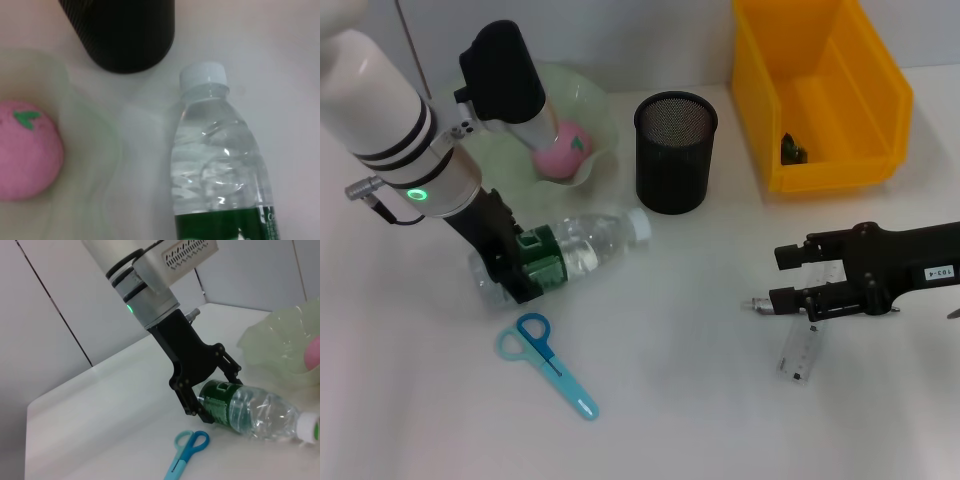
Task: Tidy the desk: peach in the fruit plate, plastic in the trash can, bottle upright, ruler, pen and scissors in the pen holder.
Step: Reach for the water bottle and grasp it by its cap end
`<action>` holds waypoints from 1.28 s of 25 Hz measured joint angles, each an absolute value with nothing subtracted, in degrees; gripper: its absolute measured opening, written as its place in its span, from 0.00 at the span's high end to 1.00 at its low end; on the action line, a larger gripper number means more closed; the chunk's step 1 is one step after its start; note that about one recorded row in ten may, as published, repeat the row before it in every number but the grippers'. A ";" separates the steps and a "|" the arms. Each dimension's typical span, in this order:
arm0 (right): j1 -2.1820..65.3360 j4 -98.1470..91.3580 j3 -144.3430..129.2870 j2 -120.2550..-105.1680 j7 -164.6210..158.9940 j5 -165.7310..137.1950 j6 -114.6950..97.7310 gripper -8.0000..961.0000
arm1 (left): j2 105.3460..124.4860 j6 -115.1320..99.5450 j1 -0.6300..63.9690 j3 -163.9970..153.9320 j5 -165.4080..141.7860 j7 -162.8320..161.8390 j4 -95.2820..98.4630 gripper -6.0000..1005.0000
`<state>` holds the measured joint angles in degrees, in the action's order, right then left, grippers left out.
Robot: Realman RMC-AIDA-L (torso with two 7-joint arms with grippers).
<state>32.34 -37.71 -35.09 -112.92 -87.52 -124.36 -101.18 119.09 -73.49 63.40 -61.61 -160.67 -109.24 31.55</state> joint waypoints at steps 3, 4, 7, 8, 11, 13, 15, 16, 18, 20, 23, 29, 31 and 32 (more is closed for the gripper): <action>32.34 -37.71 -35.08 -113.01 -87.52 -124.36 -101.16 0.22 | 118.94 -74.30 63.46 -61.90 -159.18 -109.05 32.57 0.16; 32.35 -37.71 -35.07 -113.04 -87.53 -124.36 -101.16 0.22 | 118.90 -74.72 63.47 -61.94 -158.75 -108.89 33.04 0.16; 32.35 -37.71 -35.06 -113.10 -87.54 -124.36 -101.15 0.22 | 118.88 -75.35 63.50 -62.11 -158.40 -108.73 33.95 0.16; 32.35 -37.71 -35.06 -113.12 -87.54 -124.36 -101.15 0.22 | 118.89 -75.67 63.56 -62.32 -158.39 -108.65 34.52 0.16; 32.35 -37.70 -35.06 -113.15 -87.54 -124.36 -101.15 0.22 | 118.98 -76.23 63.88 -62.68 -157.71 -108.07 35.03 0.16; 32.38 -37.70 -35.06 -113.15 -87.54 -124.36 -101.15 0.22 | 119.06 -76.38 64.21 -63.53 -156.52 -107.57 35.03 0.16; 32.44 -37.71 -35.06 -113.15 -87.54 -124.36 -101.15 0.22 | 119.11 -76.22 64.40 -65.45 -154.76 -107.43 34.99 0.16; 32.46 -37.71 -35.06 -113.15 -87.54 -124.36 -101.16 0.22 | 119.12 -75.96 64.44 -66.66 -153.97 -107.43 34.99 0.16; 32.55 -37.71 -35.06 -113.18 -87.54 -124.36 -101.16 0.22 | 119.11 -75.18 64.50 -68.89 -152.38 -107.44 34.98 0.16; 32.61 -37.70 -35.07 -113.23 -87.54 -124.36 -101.15 0.22 | 119.11 -74.42 64.63 -70.13 -151.39 -107.45 34.78 0.16; 32.72 -37.71 -35.07 -113.40 -87.54 -124.36 -100.85 0.22 | 119.11 -73.86 64.85 -70.72 -149.98 -107.44 34.56 0.16; 33.07 -37.61 -36.31 -113.74 -87.53 -124.36 -100.09 0.22 | 119.09 -73.14 64.90 -72.88 -147.47 -107.48 34.39 0.16; 33.26 -37.61 -36.70 -113.77 -87.53 -124.36 -99.79 0.22 | 119.09 -72.87 64.90 -73.06 -147.05 -107.62 34.34 0.16; 33.40 -37.60 -36.81 -113.77 -87.54 -124.36 -99.72 0.22 | 119.09 -72.78 64.90 -73.11 -146.86 -107.69 34.32 0.16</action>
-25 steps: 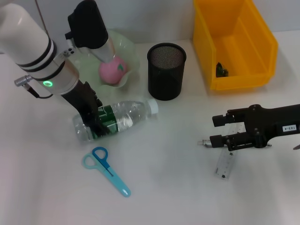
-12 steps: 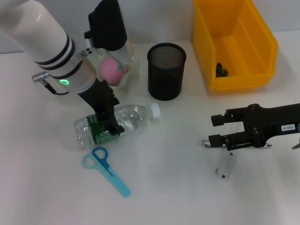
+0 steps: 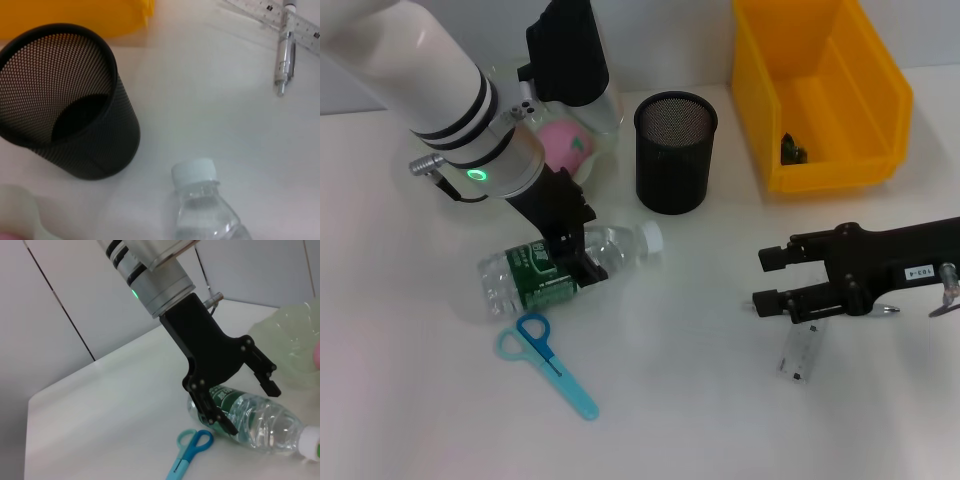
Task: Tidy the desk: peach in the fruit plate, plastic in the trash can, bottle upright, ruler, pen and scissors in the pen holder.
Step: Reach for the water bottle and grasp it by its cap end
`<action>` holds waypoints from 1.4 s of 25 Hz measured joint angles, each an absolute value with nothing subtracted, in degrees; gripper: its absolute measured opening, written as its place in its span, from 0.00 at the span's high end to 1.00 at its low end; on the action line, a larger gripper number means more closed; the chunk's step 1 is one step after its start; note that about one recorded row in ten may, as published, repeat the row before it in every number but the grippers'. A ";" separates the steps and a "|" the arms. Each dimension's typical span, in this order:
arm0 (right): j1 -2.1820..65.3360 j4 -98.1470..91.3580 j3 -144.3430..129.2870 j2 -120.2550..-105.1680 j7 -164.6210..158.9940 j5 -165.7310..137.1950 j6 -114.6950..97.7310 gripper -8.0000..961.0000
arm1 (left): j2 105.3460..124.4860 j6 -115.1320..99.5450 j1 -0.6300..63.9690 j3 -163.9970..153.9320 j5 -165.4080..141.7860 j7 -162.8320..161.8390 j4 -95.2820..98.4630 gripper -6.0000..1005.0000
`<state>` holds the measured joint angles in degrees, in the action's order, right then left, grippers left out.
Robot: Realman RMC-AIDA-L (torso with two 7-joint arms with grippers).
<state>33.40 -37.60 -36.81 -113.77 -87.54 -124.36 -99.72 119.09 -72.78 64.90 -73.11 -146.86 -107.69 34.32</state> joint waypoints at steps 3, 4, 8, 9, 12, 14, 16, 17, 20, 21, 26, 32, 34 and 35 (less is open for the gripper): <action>34.07 -37.02 -36.85 -113.77 -87.53 -124.36 -99.59 0.22 | 119.11 -72.33 64.90 -73.53 -145.66 -108.08 34.28 0.16; 34.28 -36.66 -36.98 -113.76 -87.50 -124.36 -99.43 0.22 | 119.12 -72.04 64.89 -73.74 -145.43 -108.24 34.26 0.16; 35.17 -35.72 -38.63 -113.78 -87.33 -124.36 -97.96 0.22 | 119.15 -70.44 64.33 -74.82 -143.47 -108.68 34.11 0.16; 35.33 -35.54 -38.88 -113.79 -87.33 -124.36 -97.73 0.22 | 119.15 -70.29 64.30 -74.87 -143.25 -108.68 34.07 0.16; 35.72 -35.13 -39.33 -113.82 -87.31 -124.36 -97.40 0.22 | 119.16 -69.18 64.16 -75.05 -141.64 -108.37 33.65 0.16; 35.88 -35.08 -39.39 -113.82 -87.30 -124.36 -97.39 0.22 | 119.17 -68.42 64.02 -75.08 -141.00 -108.15 33.47 0.16; 36.04 -35.07 -39.39 -113.82 -87.31 -124.36 -97.38 0.22 | 119.18 -67.72 63.78 -75.34 -140.67 -108.10 33.41 0.16; 36.08 -35.07 -39.39 -113.82 -87.32 -124.36 -97.38 0.22 | 119.18 -67.41 63.64 -75.57 -140.35 -108.05 33.38 0.16; 36.11 -35.09 -39.31 -113.80 -87.32 -124.36 -97.37 0.22 | 119.18 -66.69 63.19 -76.70 -139.04 -107.73 33.30 0.16; 36.11 -35.14 -39.29 -113.80 -87.33 -124.35 -97.34 0.22 | 119.18 -66.55 63.13 -76.97 -138.76 -107.65 33.31 0.16; 36.21 -35.25 -39.37 -113.72 -87.57 -124.34 -96.31 0.22 | 119.18 -65.56 62.56 -77.49 -136.91 -106.94 33.30 0.16; 36.30 -35.43 -39.37 -113.67 -87.59 -124.13 -96.24 0.22 | 119.18 -63.46 62.12 -77.71 -134.45 -105.07 32.30 0.16; 36.54 -35.38 -39.37 -113.71 -87.60 -124.09 -96.23 0.22 | 119.18 -62.68 61.96 -78.15 -133.81 -104.90 32.08 0.17; 36.71 -35.30 -39.38 -113.74 -87.61 -124.06 -96.23 0.22 | 119.18 -62.31 61.82 -78.52 -133.43 -104.80 32.06 0.17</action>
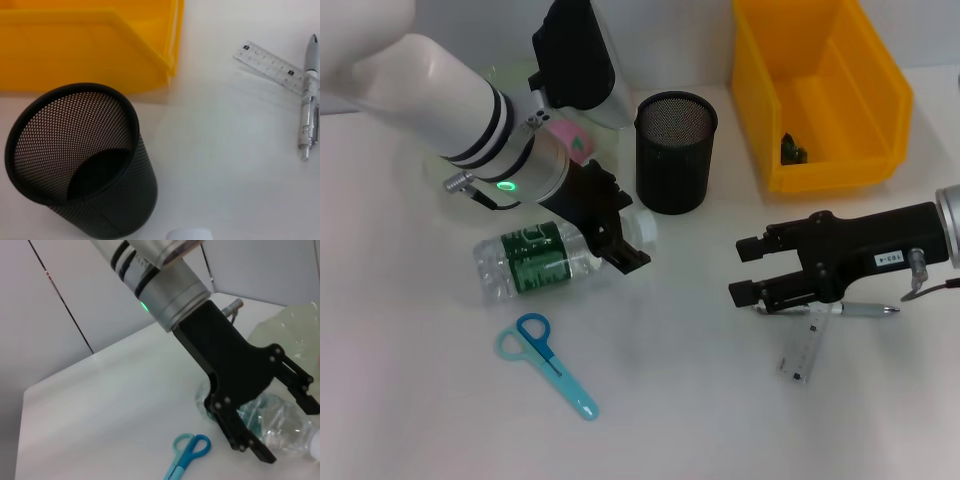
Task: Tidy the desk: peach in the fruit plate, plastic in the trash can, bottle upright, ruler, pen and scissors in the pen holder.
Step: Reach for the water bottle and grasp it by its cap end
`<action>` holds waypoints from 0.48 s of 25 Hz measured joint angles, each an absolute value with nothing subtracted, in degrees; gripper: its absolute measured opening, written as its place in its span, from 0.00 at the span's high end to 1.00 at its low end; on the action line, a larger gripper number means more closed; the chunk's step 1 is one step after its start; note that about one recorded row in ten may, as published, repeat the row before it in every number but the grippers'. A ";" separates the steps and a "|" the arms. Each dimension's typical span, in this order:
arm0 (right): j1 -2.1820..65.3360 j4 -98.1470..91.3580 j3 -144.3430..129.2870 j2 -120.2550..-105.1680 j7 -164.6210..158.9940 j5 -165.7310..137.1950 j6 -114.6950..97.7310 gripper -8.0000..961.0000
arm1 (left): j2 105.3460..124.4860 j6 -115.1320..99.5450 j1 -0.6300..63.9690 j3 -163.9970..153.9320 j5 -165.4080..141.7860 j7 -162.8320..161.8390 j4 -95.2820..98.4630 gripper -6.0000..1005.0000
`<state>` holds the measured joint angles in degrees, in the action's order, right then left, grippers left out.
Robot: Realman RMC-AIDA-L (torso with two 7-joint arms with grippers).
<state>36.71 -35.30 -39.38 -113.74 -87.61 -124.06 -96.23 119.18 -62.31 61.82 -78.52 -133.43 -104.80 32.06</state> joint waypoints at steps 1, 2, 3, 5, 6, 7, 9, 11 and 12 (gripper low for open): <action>36.84 -35.20 -39.37 -113.76 -87.61 -124.03 -96.22 0.22 | 119.18 -62.10 61.68 -78.84 -133.13 -104.68 32.04 0.17; 36.93 -35.15 -39.38 -113.76 -87.61 -124.00 -96.20 0.22 | 119.18 -61.87 61.49 -79.28 -132.73 -104.48 32.00 0.17; 37.01 -35.15 -39.37 -113.77 -87.62 -123.98 -96.16 0.22 | 119.18 -61.23 61.21 -79.87 -132.11 -104.27 31.78 0.18; 37.06 -35.15 -39.37 -113.77 -87.62 -123.97 -96.15 0.22 | 119.18 -60.79 61.10 -80.09 -131.89 -104.25 31.59 0.18; 37.15 -35.14 -39.37 -113.80 -87.62 -123.97 -96.15 0.22 | 119.18 -60.31 61.03 -80.21 -131.75 -104.23 31.35 0.19; 37.24 -35.12 -39.38 -113.82 -87.62 -123.96 -96.15 0.22 | 119.18 -59.68 60.92 -80.36 -131.57 -104.20 30.93 0.19; 37.42 -35.08 -39.37 -113.92 -87.62 -123.94 -96.15 0.22 | 119.18 -58.36 60.66 -80.45 -131.20 -104.10 30.09 0.20; 37.56 -35.07 -39.38 -114.08 -87.62 -123.92 -96.14 0.22 | 119.18 -57.54 60.33 -80.53 -131.06 -104.07 29.72 0.20; 37.60 -35.09 -39.38 -114.17 -87.63 -123.92 -96.12 0.22 | 119.18 -57.23 60.18 -80.55 -131.03 -104.06 29.64 0.21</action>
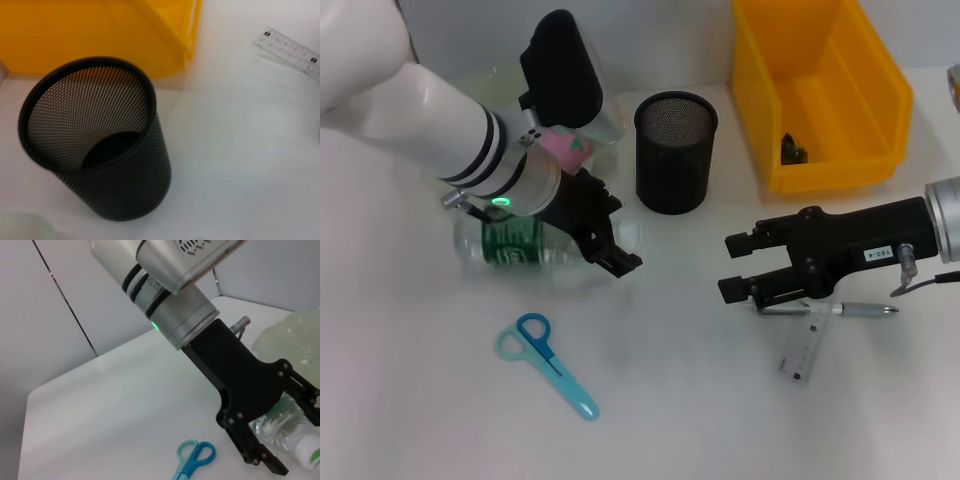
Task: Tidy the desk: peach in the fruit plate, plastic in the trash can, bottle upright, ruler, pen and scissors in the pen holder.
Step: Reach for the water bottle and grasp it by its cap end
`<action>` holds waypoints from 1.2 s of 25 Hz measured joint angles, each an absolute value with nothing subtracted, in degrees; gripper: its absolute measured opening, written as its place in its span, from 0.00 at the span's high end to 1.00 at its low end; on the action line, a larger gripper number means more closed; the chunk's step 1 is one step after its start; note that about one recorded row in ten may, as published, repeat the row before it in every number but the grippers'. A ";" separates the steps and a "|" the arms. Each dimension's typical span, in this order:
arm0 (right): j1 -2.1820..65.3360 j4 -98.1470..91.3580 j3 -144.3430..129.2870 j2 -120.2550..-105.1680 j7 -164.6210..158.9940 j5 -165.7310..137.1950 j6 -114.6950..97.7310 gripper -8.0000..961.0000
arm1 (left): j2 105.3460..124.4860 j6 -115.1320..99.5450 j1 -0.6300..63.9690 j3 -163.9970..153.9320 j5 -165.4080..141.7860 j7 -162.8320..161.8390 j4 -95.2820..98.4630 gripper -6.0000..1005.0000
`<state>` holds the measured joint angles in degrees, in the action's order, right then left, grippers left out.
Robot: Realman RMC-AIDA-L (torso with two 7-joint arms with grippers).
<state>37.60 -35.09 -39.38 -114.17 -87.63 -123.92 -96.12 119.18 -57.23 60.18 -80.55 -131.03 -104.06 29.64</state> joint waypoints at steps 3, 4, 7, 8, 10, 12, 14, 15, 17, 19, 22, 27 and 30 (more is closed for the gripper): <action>37.66 -35.26 -39.38 -114.29 -87.67 -123.92 -96.07 0.22 | 119.18 -56.95 59.94 -80.65 -131.01 -104.07 29.63 0.22; 37.68 -35.30 -39.37 -114.30 -87.68 -123.92 -96.06 0.22 | 119.18 -56.95 59.89 -80.80 -131.00 -104.10 29.63 0.22; 37.79 -35.34 -39.37 -114.32 -87.72 -123.92 -96.06 0.22 | 119.18 -56.97 59.81 -81.29 -130.99 -104.11 29.62 0.23; 37.80 -35.36 -39.37 -114.32 -87.77 -123.92 -96.06 0.22 | 119.18 -57.01 59.80 -81.46 -130.98 -104.09 29.64 0.23; 37.80 -35.39 -39.36 -114.33 -87.87 -123.88 -96.06 0.22 | 119.17 -56.95 59.53 -82.27 -131.08 -104.07 30.01 0.24; 37.80 -35.42 -39.27 -114.33 -88.08 -123.84 -96.06 0.22 | 119.09 -56.73 59.22 -83.25 -131.46 -103.89 30.32 0.24; 37.80 -35.44 -39.23 -114.33 -88.13 -123.83 -96.06 0.22 | 119.07 -56.67 59.19 -83.36 -131.54 -103.69 30.35 0.25; 37.80 -35.46 -39.20 -114.33 -88.20 -123.83 -96.06 0.22 | 119.05 -56.56 59.17 -83.37 -131.63 -103.40 30.37 0.25; 37.79 -35.51 -39.19 -114.33 -88.28 -123.83 -96.06 0.22 | 119.02 -56.27 59.11 -83.41 -131.74 -102.87 30.48 0.26; 37.79 -35.51 -39.19 -114.34 -88.35 -123.83 -96.06 0.22 | 118.96 -55.96 58.97 -83.56 -132.19 -102.58 30.91 0.27; 37.80 -35.51 -39.10 -114.33 -88.64 -123.83 -96.06 0.22 | 119.03 -55.17 58.42 -85.04 -133.16 -102.56 31.83 0.28; 37.85 -35.51 -38.96 -114.39 -89.10 -123.83 -96.07 0.22 | 119.10 -53.87 58.14 -88.32 -133.23 -102.99 31.96 0.29; 37.87 -35.51 -38.93 -114.49 -89.19 -123.83 -96.17 0.22 | 119.10 -53.58 58.03 -88.54 -133.25 -102.92 31.97 0.36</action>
<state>37.87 -35.51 -38.93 -114.49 -89.19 -123.83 -96.17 119.10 -53.58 58.03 -88.54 -133.25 -102.92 31.97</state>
